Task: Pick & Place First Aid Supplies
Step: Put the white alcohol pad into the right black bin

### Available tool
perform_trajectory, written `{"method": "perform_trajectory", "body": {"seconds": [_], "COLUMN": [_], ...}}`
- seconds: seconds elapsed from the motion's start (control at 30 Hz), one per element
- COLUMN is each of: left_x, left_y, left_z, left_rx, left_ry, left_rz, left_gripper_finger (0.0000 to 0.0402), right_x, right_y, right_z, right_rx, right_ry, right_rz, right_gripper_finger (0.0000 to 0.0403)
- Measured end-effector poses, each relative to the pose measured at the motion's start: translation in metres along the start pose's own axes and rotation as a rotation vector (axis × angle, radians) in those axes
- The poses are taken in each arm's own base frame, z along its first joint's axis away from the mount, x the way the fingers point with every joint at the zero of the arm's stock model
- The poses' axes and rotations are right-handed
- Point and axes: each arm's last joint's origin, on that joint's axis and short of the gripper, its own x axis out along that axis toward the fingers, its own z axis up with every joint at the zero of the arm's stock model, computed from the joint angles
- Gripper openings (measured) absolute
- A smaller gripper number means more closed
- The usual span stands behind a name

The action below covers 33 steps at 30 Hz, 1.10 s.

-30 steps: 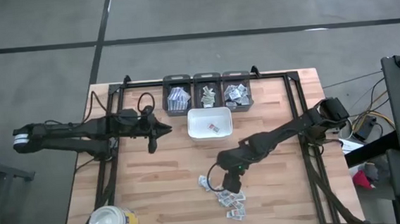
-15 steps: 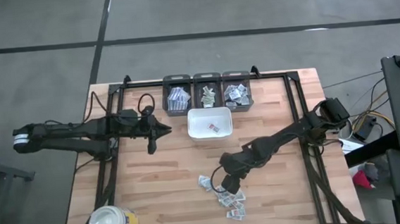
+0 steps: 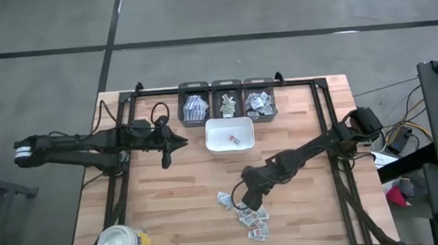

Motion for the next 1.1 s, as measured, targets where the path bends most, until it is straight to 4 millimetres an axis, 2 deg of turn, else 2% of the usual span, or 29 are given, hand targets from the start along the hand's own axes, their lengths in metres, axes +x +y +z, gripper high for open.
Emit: {"method": "perform_trajectory", "body": {"seconds": [0.1, 0.33, 0.6, 0.83, 1.1], "left_x": [0.000, 0.000, 0.000, 0.000, -0.001], "left_y": [0.000, 0.000, 0.000, -0.001, -0.001], "left_z": [0.000, 0.000, 0.000, 0.000, 0.000], "left_rx": [0.000, 0.000, 0.000, 0.000, 0.004], "left_ry": [0.000, -0.001, -0.002, -0.001, -0.001], "left_rz": [0.000, -0.001, -0.008, -0.021, -0.024], "left_gripper_finger": [0.0058, 0.0056, 0.0056, 0.0056, 0.0057], "right_x": [0.006, 0.037, 0.047, 0.047, 0.047], "right_y": [-0.001, -0.005, -0.005, -0.006, -0.006], "right_z": [0.001, 0.002, 0.003, 0.003, 0.003], "right_rx": [0.006, 0.007, 0.022, 0.043, 0.069], "right_ry": [0.000, 0.030, 0.036, 0.038, 0.041], "right_rz": [0.004, 0.021, 0.014, 0.010, 0.001], "right_gripper_finger": [0.0164, 0.0171, 0.0162, 0.0122, 0.0044]}}
